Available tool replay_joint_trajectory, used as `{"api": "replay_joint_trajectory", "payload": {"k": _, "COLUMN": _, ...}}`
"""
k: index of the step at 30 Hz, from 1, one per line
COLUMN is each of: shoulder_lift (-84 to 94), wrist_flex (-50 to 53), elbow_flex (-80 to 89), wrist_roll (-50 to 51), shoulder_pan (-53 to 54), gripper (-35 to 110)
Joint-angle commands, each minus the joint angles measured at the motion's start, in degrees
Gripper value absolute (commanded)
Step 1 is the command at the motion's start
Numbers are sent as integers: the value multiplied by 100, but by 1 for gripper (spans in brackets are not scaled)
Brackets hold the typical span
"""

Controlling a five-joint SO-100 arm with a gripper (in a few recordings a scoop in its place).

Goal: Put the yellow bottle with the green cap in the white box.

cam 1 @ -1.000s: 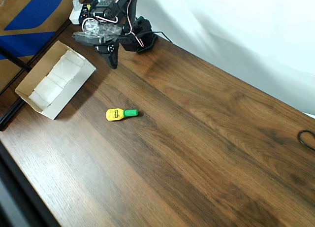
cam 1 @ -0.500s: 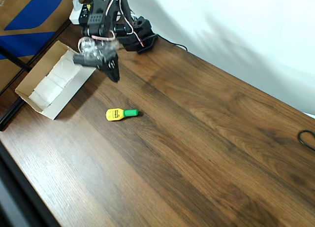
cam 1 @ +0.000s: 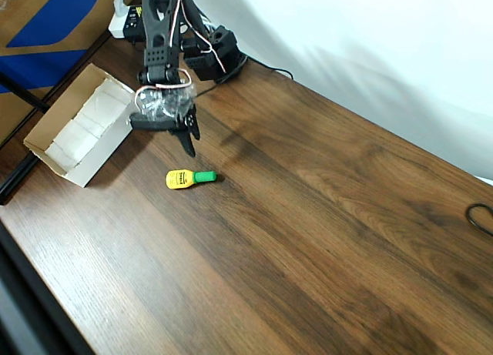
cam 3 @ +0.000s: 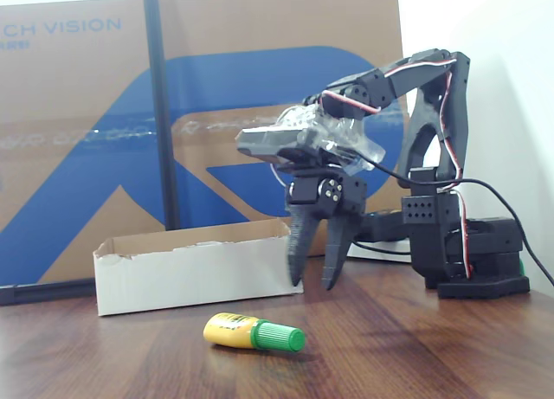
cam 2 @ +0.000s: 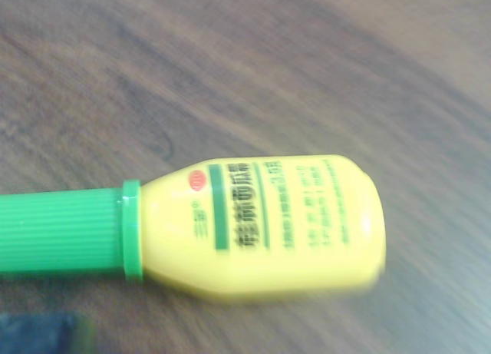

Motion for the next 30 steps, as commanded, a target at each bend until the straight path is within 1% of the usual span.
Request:
{"api": "replay_joint_trajectory", "payload": {"k": 1, "shoulder_lift": -88, "wrist_flex": 18, "elbow_flex": -501, "wrist_roll": 0, "shoulder_pan": -26, "gripper": 26}}
{"api": "replay_joint_trajectory", "payload": {"k": 9, "shoulder_lift": -914, "wrist_flex": 35, "elbow_flex": -1301, "wrist_roll": 193, "shoulder_pan": 536, "gripper": 27}}
{"api": "replay_joint_trajectory", "payload": {"k": 16, "shoulder_lift": -1195, "wrist_flex": 123, "elbow_flex": -1441, "wrist_roll": 132, "shoulder_pan": 932, "gripper": 29}}
{"api": "replay_joint_trajectory", "payload": {"k": 21, "shoulder_lift": -1802, "wrist_flex": 334, "elbow_flex": -1872, "wrist_roll": 97, "shoulder_pan": 879, "gripper": 31}}
{"api": "replay_joint_trajectory", "payload": {"k": 30, "shoulder_lift": -2399, "wrist_flex": 782, "elbow_flex": -2900, "wrist_roll": 264, "shoulder_pan": 316, "gripper": 32}}
